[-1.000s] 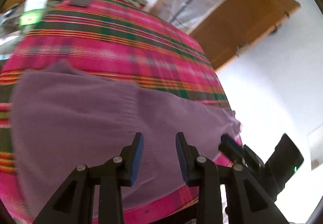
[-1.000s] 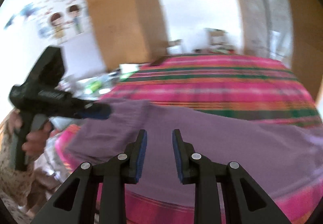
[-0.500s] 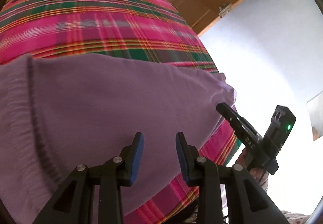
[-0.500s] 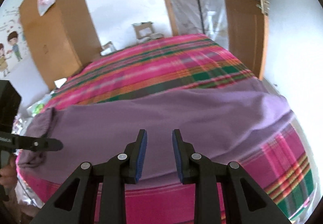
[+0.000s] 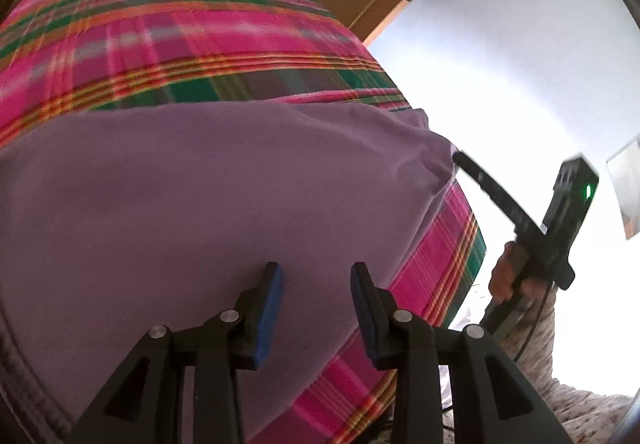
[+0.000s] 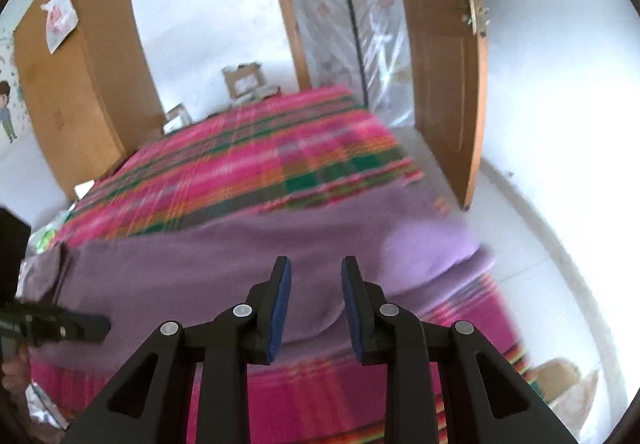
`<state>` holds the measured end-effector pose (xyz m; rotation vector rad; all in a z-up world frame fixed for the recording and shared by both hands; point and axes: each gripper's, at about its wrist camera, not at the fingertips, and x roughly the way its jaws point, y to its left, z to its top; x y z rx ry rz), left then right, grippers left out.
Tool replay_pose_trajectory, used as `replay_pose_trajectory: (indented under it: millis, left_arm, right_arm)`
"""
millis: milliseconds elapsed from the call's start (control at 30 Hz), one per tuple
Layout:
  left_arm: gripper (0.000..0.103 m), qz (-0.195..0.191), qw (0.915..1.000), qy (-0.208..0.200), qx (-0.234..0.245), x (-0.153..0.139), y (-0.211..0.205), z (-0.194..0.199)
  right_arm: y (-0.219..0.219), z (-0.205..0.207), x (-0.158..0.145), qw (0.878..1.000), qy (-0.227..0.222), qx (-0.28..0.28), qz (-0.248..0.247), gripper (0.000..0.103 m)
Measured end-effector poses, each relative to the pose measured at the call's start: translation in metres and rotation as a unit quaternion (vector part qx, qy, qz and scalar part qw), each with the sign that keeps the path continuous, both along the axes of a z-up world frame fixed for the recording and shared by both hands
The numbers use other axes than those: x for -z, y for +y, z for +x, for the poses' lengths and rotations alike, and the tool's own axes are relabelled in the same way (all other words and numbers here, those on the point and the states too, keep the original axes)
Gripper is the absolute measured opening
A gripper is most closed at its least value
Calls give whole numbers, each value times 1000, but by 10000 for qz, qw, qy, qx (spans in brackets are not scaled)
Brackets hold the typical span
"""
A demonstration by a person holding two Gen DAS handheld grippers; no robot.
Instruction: Fold clothes
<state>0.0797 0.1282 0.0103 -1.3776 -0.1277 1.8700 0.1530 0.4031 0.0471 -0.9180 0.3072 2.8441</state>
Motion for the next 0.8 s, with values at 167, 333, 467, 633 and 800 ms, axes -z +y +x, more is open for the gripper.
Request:
replay_pose_trajectory:
  millis: [167,333,467,633,800]
  left_arm:
    - [38,44,9998,101,157,1,9,0]
    - [38,203,9997,-12,165,4,10,-6]
    - [39,231,9995,-12,198,4,11,-8]
    - [39,264,9994,-41,201,5,13,-10]
    - [39,259,9995,-32,182,5,15,-11]
  right_arm:
    - [41,-26,-2,9993,-168,315,-136,27]
    - [60,-57,1,9988,-465,84,-144,27]
    - [65,-75,11,9970,-745,-139,-155,27]
    - [69,-91,23,9938,-1030,-386,-182,27]
    - [74,-89,24,9941,-984,-431,-175,7]
